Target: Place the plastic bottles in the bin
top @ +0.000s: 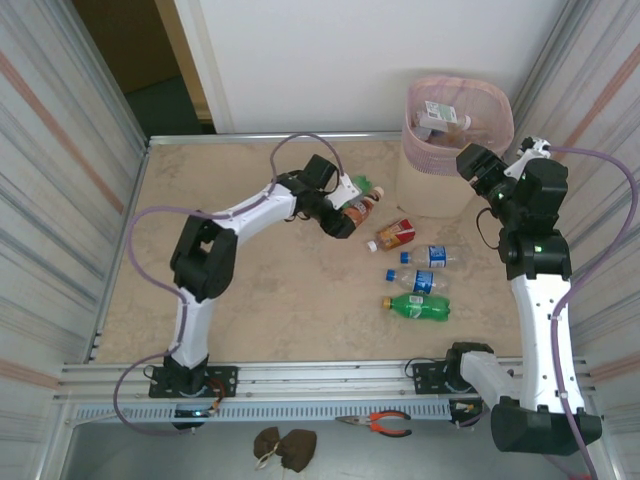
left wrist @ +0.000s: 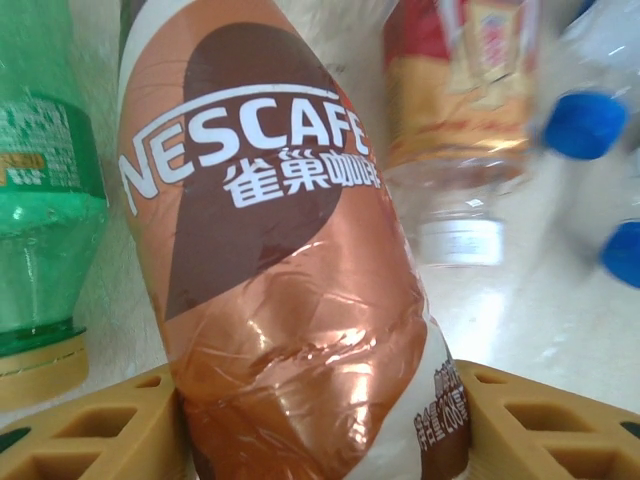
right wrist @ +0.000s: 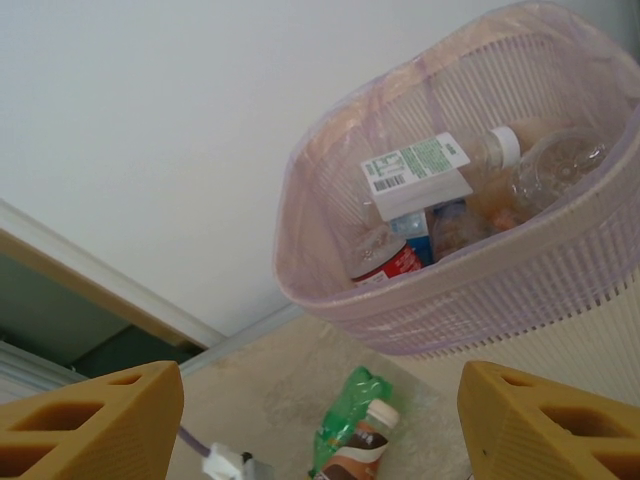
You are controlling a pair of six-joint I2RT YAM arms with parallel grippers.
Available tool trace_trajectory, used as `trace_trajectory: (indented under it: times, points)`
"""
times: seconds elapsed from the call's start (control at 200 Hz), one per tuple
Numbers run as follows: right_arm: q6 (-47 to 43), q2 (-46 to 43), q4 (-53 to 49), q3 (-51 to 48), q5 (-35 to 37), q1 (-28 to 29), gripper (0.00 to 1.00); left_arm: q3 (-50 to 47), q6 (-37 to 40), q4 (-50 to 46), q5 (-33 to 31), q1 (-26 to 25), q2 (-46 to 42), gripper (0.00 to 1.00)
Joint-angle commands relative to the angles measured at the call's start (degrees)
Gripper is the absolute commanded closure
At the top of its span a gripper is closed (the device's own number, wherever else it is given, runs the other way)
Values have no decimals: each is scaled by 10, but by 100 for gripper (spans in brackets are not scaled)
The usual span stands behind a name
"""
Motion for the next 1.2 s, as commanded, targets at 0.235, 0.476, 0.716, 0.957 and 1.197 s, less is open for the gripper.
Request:
trace_trajectory:
  times: [0.235,0.476,0.716,0.957,1.197]
  points:
    - [-30,-33,99,-20,-162,13,29,-132,-63,100,81,-3,-225,42]
    - [13,-23,137,-8,-203,45,29,-241,-88,229,142,-4,-368,42]
    - [61,31,76,45,-253,106,26,-275,-91,266,168,-9,-425,44]
    - [118,83,64,66,-292,145,27,-269,-76,255,180,-25,-432,44]
    - [139,102,57,68,-301,151,41,-266,-69,250,174,-37,-428,44]
